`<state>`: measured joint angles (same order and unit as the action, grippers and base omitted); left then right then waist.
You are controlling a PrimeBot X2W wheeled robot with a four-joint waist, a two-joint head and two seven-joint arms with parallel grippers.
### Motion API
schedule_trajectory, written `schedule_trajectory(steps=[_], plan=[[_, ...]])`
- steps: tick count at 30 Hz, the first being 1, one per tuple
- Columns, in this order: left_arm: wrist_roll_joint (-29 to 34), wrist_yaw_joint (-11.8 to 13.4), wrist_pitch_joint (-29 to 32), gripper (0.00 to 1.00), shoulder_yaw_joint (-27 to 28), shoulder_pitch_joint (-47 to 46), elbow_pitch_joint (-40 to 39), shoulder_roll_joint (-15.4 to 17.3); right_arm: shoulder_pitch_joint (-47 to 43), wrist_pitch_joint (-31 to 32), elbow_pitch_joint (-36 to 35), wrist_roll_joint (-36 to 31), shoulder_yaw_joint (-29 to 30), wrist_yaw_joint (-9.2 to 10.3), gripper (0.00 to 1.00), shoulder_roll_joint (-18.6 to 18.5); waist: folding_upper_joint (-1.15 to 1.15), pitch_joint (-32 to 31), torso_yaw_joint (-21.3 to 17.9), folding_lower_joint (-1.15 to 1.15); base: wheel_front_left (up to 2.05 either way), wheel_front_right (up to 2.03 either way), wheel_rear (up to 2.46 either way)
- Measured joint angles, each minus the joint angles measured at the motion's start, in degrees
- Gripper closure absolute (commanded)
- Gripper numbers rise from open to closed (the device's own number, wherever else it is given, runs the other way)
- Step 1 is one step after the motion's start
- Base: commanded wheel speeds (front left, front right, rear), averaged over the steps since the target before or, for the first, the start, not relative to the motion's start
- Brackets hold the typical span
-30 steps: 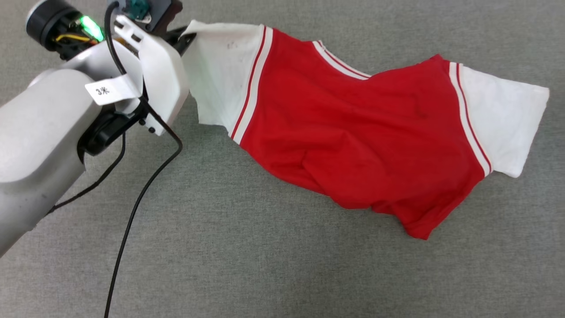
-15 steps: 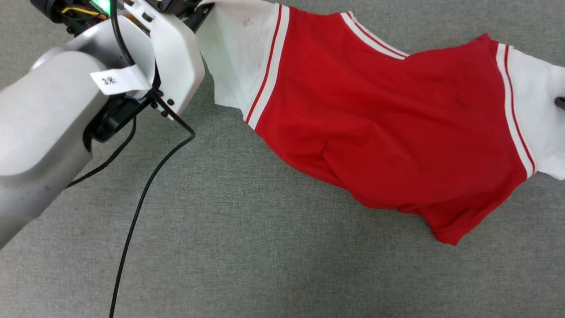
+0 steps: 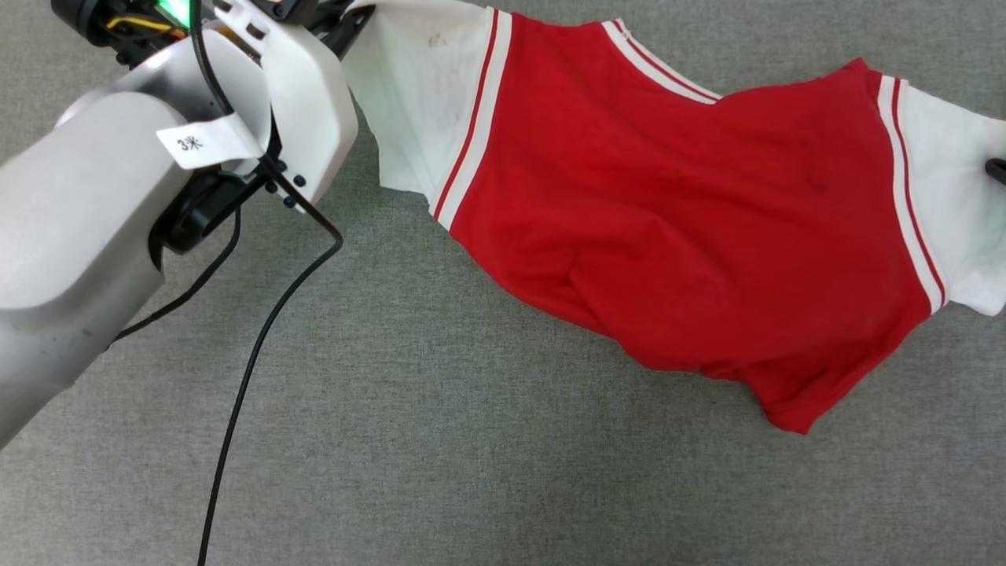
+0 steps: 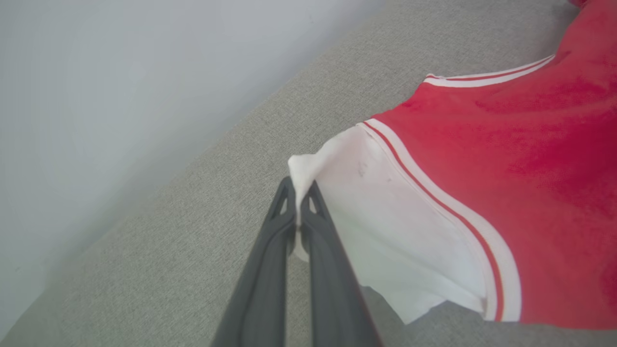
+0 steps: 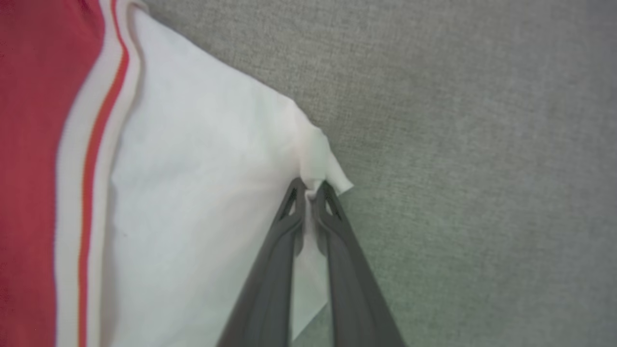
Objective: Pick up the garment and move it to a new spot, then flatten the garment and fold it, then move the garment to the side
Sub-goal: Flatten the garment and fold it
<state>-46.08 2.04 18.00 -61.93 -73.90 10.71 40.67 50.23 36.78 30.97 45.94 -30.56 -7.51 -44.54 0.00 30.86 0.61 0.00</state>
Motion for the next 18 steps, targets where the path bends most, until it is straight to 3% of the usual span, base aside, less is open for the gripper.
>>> schedule_trajectory(steps=[9, 18], plan=[[-1.0, 0.6, -4.1, 1.0, 0.1, 3.5, 0.8, 0.2, -0.3, -11.2, -1.8, 2.3, -4.1, -0.01, 1.0, -0.6, 0.0, -5.3, -0.9, 0.0, 0.0, 0.0, 0.0], [-2.1, 5.0, -10.3, 1.0, 2.8, 9.3, -6.0, 4.7, -3.3, -24.8, -8.1, 1.4, -4.0, 0.0, 1.0, -4.1, 0.0, -13.2, -2.2, 0.0, 0.0, 0.0, 0.0]])
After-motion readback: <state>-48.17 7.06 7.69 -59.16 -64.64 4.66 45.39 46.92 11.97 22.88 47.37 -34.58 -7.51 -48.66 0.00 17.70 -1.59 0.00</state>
